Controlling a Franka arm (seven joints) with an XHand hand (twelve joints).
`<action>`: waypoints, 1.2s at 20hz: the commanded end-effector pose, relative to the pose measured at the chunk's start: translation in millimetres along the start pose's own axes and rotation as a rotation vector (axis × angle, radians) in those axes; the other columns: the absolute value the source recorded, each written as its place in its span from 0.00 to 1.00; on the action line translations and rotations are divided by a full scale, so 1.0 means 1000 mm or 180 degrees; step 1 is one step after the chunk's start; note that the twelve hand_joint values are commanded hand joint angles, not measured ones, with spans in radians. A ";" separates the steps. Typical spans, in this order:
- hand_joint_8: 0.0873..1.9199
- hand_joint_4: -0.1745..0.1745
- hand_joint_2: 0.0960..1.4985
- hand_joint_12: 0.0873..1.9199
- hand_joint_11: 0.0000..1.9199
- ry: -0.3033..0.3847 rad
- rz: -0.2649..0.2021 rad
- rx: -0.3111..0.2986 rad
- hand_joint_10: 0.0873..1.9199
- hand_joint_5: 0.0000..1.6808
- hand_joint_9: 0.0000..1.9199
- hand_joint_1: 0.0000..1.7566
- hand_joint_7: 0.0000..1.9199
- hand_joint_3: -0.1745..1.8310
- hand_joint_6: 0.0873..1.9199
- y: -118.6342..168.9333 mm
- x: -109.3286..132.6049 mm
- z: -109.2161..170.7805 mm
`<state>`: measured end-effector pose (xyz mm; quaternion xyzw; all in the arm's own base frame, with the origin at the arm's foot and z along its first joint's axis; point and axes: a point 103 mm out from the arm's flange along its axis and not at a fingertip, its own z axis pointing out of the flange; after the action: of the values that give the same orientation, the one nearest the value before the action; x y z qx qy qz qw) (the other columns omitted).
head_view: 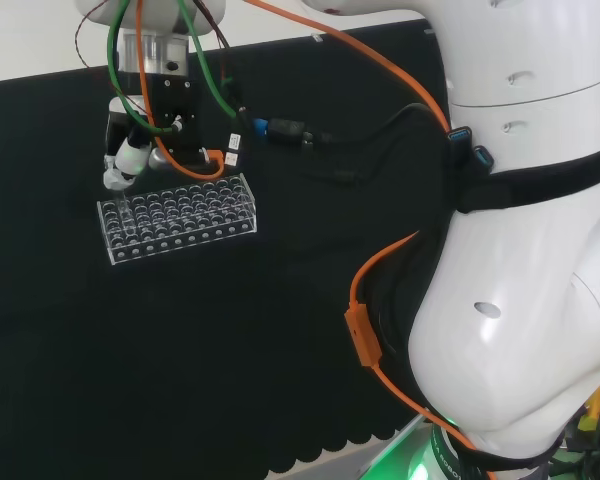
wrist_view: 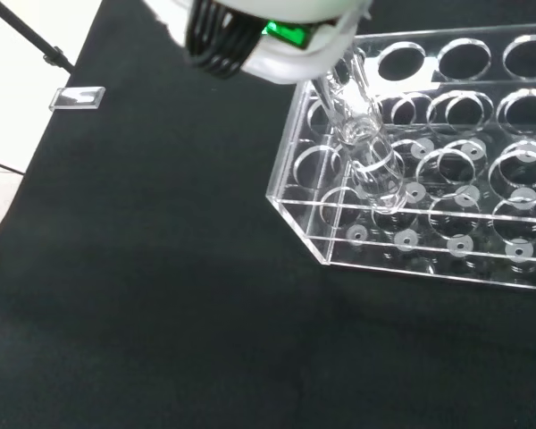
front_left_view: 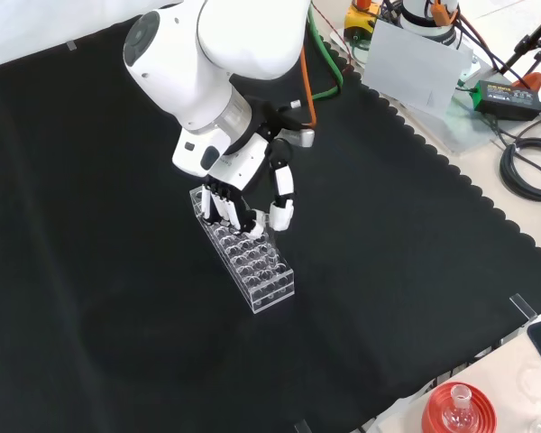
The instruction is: Pick up the test tube.
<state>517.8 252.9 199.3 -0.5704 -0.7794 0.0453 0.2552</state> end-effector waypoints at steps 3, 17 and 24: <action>0.27 0.03 0.43 0.67 0.34 -0.0064 -0.0018 -0.0023 0.28 0.75 0.58 0.68 0.71 0.38 0.32 -0.005 0.003 -0.006; 0.27 0.02 0.43 0.67 0.34 -0.0196 -0.0030 -0.0103 0.28 0.75 0.58 0.68 0.72 0.38 0.32 -0.014 0.005 -0.022; 0.27 0.02 0.43 0.67 0.34 -0.0255 -0.0042 -0.0141 0.28 0.75 0.58 0.68 0.72 0.38 0.32 -0.020 0.008 -0.032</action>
<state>514.5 247.9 232.5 -0.5689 -0.7920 0.0476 0.2166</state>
